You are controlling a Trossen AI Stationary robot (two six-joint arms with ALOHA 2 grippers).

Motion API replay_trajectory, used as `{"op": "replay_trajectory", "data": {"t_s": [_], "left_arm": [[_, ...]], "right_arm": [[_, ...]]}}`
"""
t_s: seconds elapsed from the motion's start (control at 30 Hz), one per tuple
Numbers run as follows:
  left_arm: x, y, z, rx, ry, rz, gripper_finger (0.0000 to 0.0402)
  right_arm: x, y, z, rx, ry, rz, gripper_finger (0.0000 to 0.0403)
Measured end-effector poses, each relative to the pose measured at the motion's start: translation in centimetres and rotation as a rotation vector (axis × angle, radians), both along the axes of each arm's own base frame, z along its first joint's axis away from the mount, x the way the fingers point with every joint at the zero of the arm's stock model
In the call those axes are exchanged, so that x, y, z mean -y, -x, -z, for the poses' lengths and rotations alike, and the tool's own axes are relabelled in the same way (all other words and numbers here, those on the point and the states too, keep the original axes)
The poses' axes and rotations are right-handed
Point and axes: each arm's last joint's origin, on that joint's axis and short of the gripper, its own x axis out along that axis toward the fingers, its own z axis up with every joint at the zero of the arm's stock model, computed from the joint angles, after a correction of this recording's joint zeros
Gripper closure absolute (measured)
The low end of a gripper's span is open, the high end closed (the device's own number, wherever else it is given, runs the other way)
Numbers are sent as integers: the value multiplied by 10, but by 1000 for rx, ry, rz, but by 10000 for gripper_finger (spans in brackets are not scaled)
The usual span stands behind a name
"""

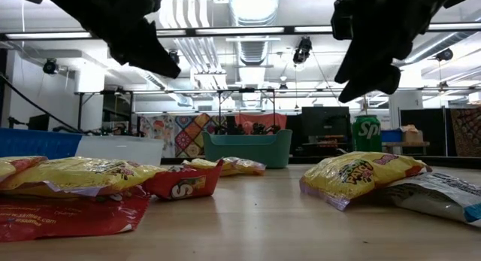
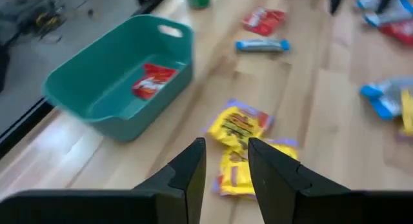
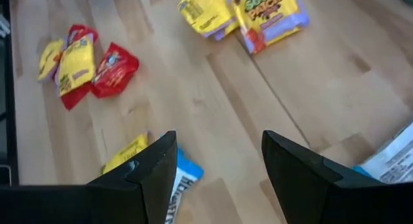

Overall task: Sort candy
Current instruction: Put the yellow candy into the blue basket

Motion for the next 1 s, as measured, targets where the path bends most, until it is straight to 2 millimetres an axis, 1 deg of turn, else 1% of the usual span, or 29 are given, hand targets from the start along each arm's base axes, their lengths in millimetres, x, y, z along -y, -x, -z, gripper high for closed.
{"op": "replay_trajectory", "data": {"t_s": [0.13,0.37,0.47,0.67,1.0], "left_arm": [[11,-12,17,-63,-59,85,290],[21,-33,49,-162,-103,243,232],[23,-38,61,-191,-122,262,215],[25,-45,80,-232,-130,263,210],[27,-54,107,-265,-138,254,219]], "right_arm": [[-3,4,3,-40,10,-15,186],[-4,8,6,-86,24,-22,186],[-4,8,6,-88,28,-24,186],[-4,8,6,-88,40,-36,186],[-4,8,6,-86,52,-37,186]]}}
